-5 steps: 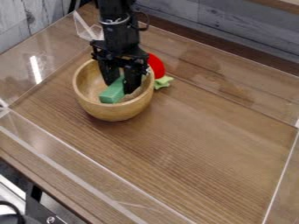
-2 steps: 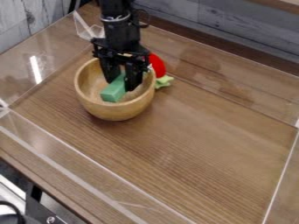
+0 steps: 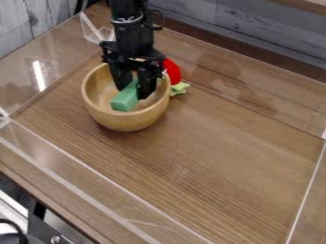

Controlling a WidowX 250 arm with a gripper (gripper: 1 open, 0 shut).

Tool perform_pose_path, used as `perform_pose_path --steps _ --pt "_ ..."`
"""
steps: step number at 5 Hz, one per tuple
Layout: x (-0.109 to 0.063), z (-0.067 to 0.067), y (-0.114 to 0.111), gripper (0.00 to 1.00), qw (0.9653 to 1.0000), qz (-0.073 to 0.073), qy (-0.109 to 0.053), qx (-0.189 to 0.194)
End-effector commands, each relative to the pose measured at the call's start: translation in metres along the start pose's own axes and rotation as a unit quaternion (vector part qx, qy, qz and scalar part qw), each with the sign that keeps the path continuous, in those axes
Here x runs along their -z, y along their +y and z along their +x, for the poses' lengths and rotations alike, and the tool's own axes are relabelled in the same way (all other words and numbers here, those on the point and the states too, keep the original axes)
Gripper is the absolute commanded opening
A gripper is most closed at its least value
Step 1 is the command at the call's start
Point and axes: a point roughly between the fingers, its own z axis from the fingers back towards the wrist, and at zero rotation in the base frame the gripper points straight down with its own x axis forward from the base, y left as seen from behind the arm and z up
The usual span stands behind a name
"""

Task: Remove the green block from the brown bowl and put it on the table

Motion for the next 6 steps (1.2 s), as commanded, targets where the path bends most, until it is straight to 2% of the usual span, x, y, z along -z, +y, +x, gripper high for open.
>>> perform_pose_path --steps 1,6 --pt "-0.0273 0.013 -0.0029 0.0 0.9987 0.015 -0.048 0.009" --pt "-0.0251 0.0169 -0.0074 0.0 0.9988 0.014 -0.046 0.01"
